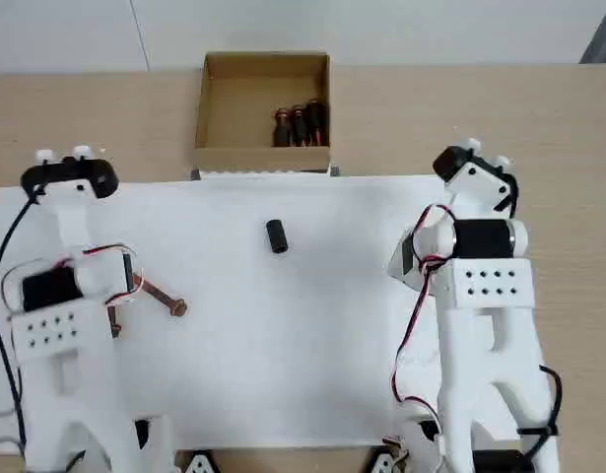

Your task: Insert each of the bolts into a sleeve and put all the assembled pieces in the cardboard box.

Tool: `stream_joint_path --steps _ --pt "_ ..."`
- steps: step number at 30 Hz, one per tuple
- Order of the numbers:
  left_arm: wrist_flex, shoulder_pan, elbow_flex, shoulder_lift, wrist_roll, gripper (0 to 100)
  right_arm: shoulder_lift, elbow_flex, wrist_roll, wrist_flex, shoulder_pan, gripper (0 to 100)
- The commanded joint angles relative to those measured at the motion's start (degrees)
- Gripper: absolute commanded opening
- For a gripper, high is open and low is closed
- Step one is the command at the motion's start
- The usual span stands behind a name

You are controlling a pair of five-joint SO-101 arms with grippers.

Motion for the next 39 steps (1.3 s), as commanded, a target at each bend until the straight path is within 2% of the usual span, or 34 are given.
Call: stream_joint_path --steps 1,10,15,20,29,39 --pt "4.75 -0.26 -7.43 6.42 -1.93 1 -3.47 1.49 1.93 -3.03 0.4 0.3" --pt "17.14 -5.63 -21.76 25.58 -3.96 1 -7.78 5.19 1.93 -6.64 0.4 0.3" --pt "18.73 -7.65 -24.04 30.33 -8.09 1 -8.04 5.27 1.93 -6.29 0.4 0.3" --pt "19.96 -7.74 -23.96 31.3 -9.32 10 -8.04 5.8 1.93 -6.55 0.4 0.3" --pt "18.73 -7.74 -23.78 31.47 -10.29 10 -8.04 5.8 1.93 -6.55 0.4 0.3" --pt "11.87 -7.65 -17.8 31.47 -10.55 10 -7.96 5.8 1.93 -6.55 0.31 0.3"
